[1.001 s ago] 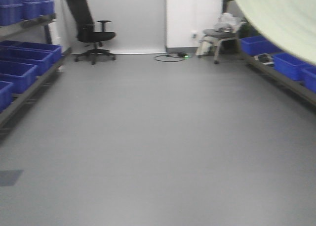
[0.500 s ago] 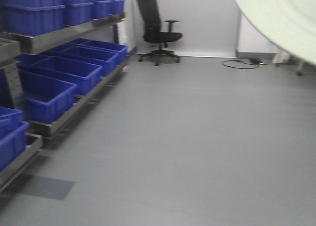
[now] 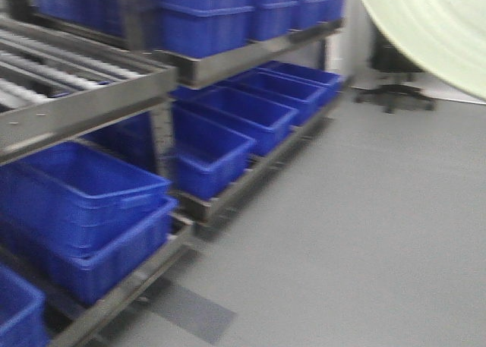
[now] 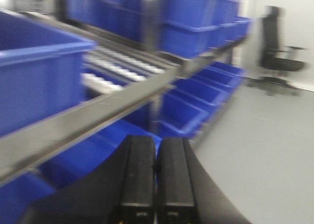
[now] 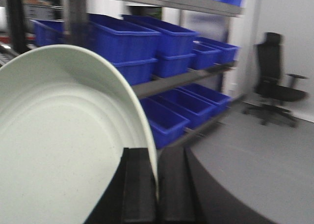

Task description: Place green plate on second shelf with right arm

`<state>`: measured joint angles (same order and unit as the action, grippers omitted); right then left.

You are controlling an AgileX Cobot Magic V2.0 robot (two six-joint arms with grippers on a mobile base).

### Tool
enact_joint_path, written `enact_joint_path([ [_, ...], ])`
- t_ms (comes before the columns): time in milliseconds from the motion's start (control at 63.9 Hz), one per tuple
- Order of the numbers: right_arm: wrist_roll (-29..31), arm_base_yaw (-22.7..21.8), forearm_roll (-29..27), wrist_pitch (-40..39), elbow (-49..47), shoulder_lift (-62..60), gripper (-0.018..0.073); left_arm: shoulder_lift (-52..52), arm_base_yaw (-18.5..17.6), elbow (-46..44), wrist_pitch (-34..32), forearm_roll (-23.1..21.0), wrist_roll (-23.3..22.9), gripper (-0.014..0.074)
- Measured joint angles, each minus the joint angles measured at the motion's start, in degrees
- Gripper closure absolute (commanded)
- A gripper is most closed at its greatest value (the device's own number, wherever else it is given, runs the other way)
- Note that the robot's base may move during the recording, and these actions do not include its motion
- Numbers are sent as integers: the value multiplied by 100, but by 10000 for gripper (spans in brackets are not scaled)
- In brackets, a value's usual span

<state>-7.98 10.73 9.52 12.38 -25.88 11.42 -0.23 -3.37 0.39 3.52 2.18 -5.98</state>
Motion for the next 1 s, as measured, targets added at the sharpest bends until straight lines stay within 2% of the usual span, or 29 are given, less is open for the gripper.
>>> enact_joint_path([
  [1001,0,0,0,0,0,0,533,0,0,0,0,0,0,465],
])
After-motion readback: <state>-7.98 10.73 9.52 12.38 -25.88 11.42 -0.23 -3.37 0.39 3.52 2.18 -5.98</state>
